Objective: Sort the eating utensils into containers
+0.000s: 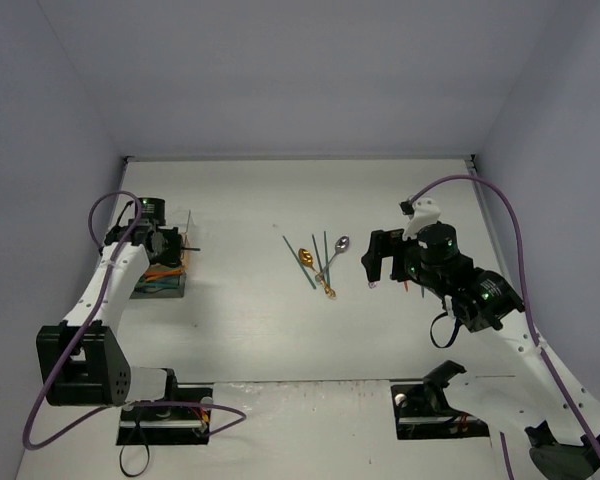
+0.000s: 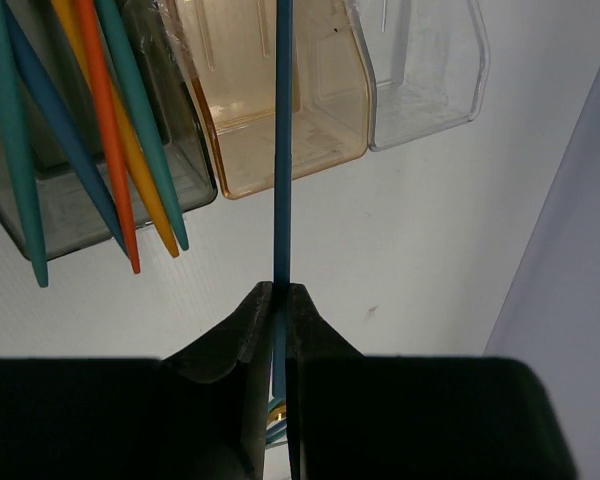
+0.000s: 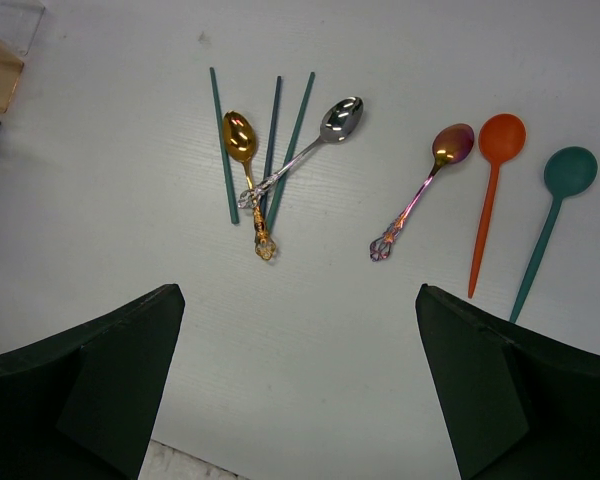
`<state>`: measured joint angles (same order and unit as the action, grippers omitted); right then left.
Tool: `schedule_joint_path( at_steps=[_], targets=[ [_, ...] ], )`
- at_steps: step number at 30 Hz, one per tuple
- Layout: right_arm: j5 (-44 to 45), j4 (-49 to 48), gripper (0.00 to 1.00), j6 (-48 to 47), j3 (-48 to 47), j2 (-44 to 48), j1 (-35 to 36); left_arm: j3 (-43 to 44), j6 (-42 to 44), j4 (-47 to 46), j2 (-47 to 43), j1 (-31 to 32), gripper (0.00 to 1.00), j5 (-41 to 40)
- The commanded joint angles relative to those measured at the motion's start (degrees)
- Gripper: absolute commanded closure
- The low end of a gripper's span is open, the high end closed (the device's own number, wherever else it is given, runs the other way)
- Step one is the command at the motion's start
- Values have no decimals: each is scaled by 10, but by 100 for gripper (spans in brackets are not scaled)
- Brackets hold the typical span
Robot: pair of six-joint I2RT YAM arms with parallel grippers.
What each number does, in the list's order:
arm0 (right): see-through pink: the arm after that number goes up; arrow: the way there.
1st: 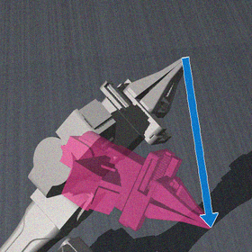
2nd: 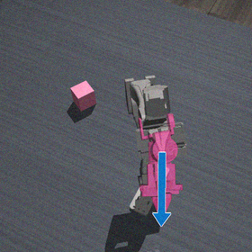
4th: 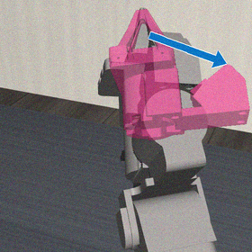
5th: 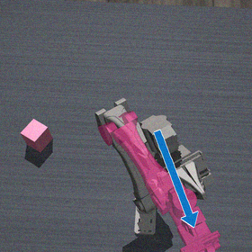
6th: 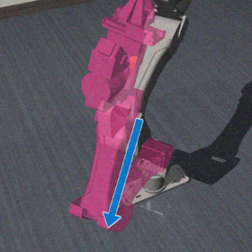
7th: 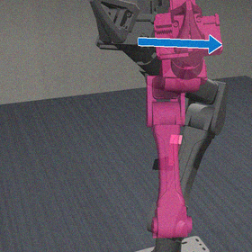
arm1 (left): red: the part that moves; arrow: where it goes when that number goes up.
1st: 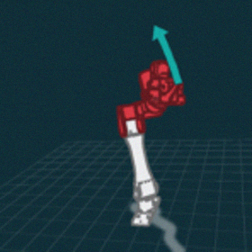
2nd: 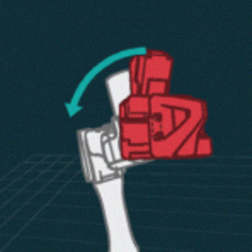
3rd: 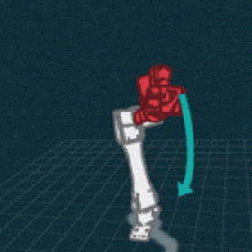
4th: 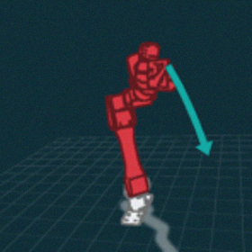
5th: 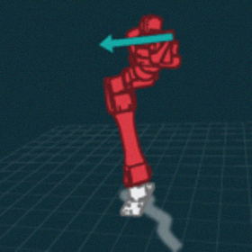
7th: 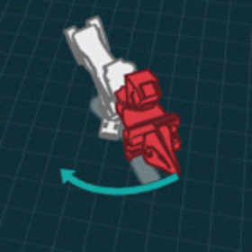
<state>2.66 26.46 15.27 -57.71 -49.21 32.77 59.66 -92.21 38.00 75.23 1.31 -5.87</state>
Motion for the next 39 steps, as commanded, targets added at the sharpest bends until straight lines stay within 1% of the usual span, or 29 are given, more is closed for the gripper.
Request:
schedule_joint_path(
  at_steps=[1,5,13,14,17,20,23,27,28,30,32,34,35,36,37,39],
  targets=[
    [19,-19,0,-5,-10,2,5,9,12,-48,32,-37,100,48],
    [23,-19,0,-7,-11,1,5,5,16,-68,64,-59,100,81],
    [30,-19,0,-8,-11,1,5,23,34,-77,92,-94,99,100],
    [31,-19,0,-8,-11,0,5,27,36,-77,94,-95,97,101],
    [31,-19,0,-8,-11,-3,5,35,41,-78,102,-98,91,108],
    [36,-19,0,-7,-12,-3,4,36,45,-78,101,-99,80,109],
    [40,-19,0,-8,-13,-2,4,48,56,-78,94,-100,74,108],
    [48,-19,0,-12,-14,-6,4,72,99,-70,77,-90,66,97],
    [48,-19,0,-12,-14,-7,4,79,108,-65,69,-84,62,89],
    [48,-19,0,-13,-15,-9,4,91,124,-56,58,-59,52,74],
    [46,-19,0,-13,-15,-11,4,110,149,-46,47,-36,43,57],
    [44,-19,0,-14,-15,-12,4,124,172,-42,40,24,37,30],
    [43,-19,0,-14,-15,-12,4,130,176,-41,40,37,36,20],
    [42,-19,0,-14,-15,-14,5,140,182,-37,42,65,34,1],
    [41,-19,0,-15,-15,-16,5,152,192,-32,45,108,32,-22],
    [40,-19,0,-15,-15,-19,5,165,192,-30,56,173,31,-64]
  ],
)
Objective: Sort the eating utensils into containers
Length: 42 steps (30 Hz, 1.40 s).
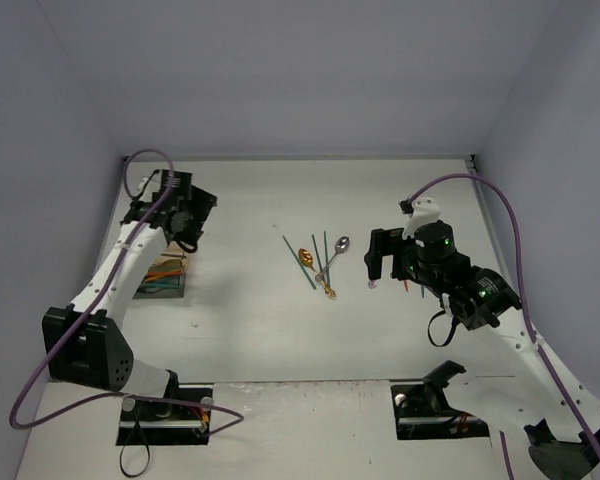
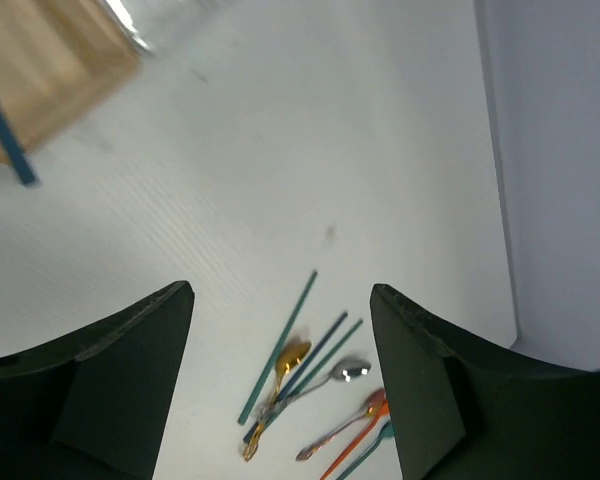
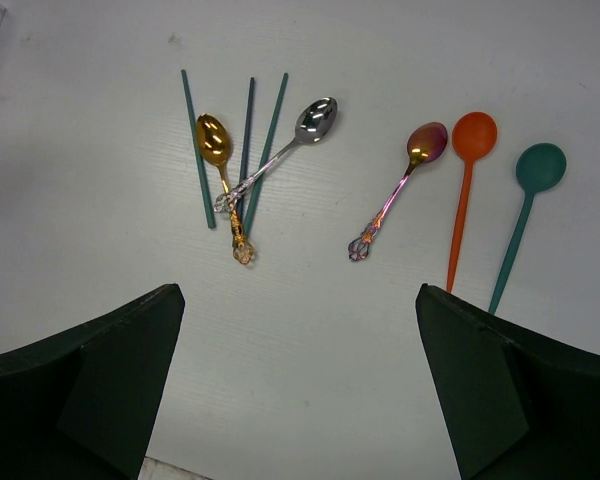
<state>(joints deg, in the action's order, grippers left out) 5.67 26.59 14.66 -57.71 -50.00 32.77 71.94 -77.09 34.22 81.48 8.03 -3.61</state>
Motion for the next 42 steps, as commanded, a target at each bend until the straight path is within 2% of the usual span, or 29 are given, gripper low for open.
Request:
schedule_joint_path(
  at_steps=[1,5,8,14,19,27,42],
  targets=[
    [9,-20,0,-9,-15,-12,6,51,41,14,8,151,31,-107],
    [3,-21,0,-7,-14,-13,7,105,37,50,84,270,31,-181],
    [-3,-21,0,-5,-12,-11,8,137,28,60,146,325,31,-208],
    [-15,-20,0,1,-10,-1,14,197,6,84,263,382,35,-225],
    [-16,-21,0,1,-9,7,19,227,-7,99,327,402,40,-224],
    [-12,-21,0,2,-9,10,24,227,-18,103,361,405,48,-208],
    [-7,-21,0,3,-8,13,25,216,-33,101,393,405,53,-178]
  ],
)
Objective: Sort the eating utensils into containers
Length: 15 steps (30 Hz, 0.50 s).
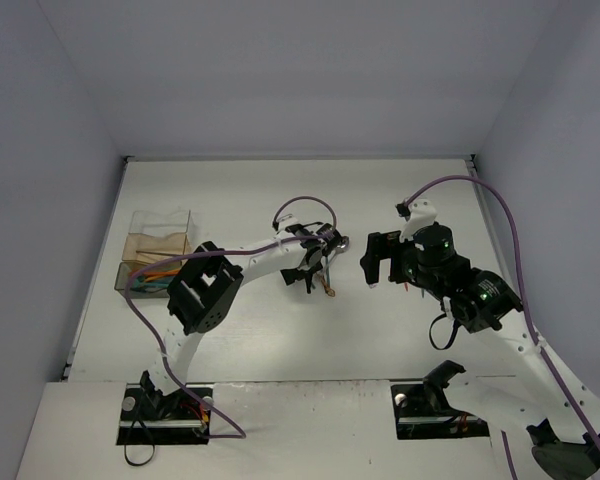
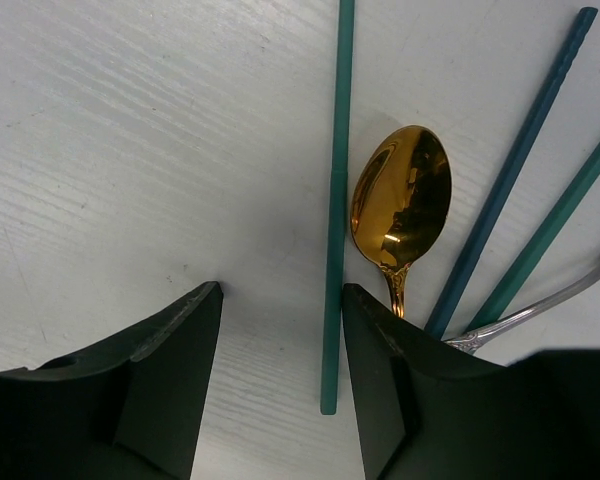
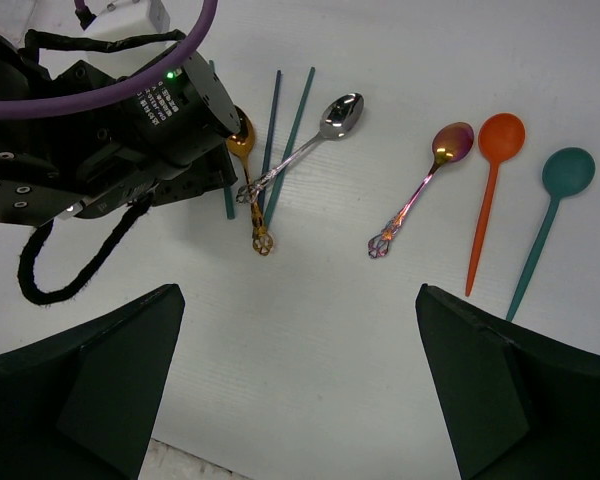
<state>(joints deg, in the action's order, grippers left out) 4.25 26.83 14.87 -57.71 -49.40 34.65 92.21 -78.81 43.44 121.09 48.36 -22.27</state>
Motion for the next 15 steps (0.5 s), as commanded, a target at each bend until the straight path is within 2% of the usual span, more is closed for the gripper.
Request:
schedule_joint_path(
  at_steps=[1,4,9,13,15],
  targets=[
    [7,-23,0,1,-8,6,6,11,-17,9,-3,2,54,10],
    [7,-23,0,1,-8,8,6,-6,-25,10,-9,2,63,12],
    [7,-23,0,1,-8,11,6,-41,-35,10,-36,-2,89,11],
    [7,-24,0,0,-7,10,7,-63,-37,9,-60,-6,100,12],
    [6,-24,0,1,-8,10,7,-69,-37,9,-78,-10,100,14]
  ],
)
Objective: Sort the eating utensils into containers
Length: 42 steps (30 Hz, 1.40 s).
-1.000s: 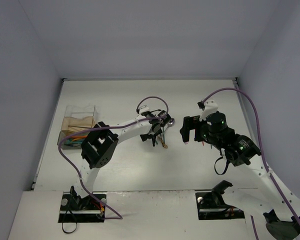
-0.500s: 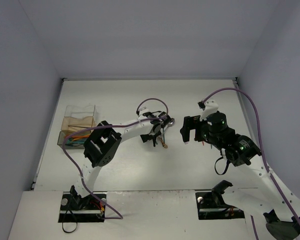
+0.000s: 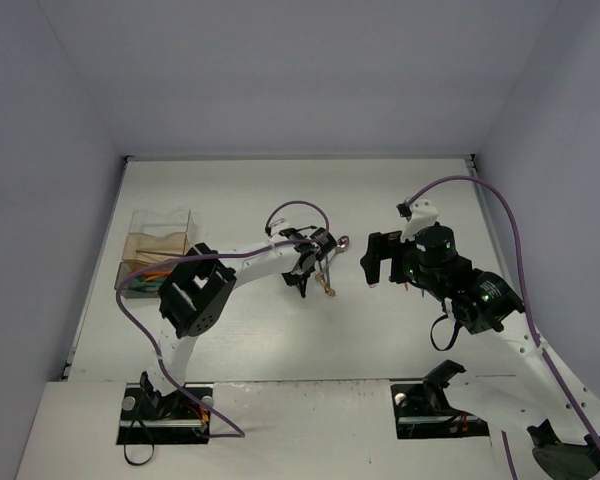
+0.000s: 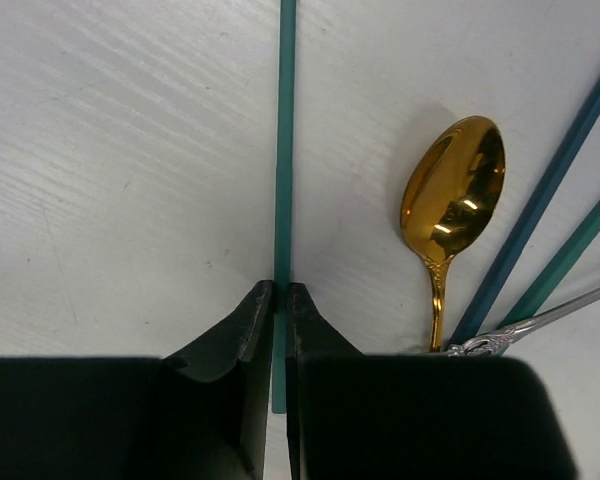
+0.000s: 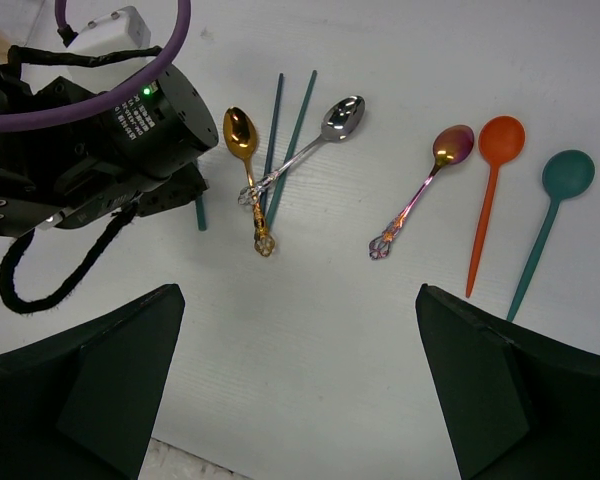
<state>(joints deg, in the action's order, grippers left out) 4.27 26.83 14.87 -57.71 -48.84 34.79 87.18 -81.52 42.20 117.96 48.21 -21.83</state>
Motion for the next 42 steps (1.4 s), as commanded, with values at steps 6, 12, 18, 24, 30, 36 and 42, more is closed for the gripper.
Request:
schedule_joint_path(
  at_steps=[6,12,18,24,30,36,42],
  targets=[
    [6,-24,0,0,-7,4,7,-33,-7,21,-142,-32,100,11],
    [6,-24,0,-1,-8,5,8,-82,-24,22,-279,-106,100,34],
    [6,-24,0,-3,-9,3,10,-168,-61,23,-393,-230,100,71],
    [6,-24,0,-4,-10,-2,12,-214,-71,20,-454,-371,100,125],
    [8,-24,0,-4,-10,-3,14,-210,-37,21,-441,-474,100,183],
    [9,-24,0,-4,-10,0,14,-186,-6,20,-390,-529,100,215],
    [11,-24,0,-3,-9,4,14,-156,18,20,-335,-561,100,229]
  ],
)
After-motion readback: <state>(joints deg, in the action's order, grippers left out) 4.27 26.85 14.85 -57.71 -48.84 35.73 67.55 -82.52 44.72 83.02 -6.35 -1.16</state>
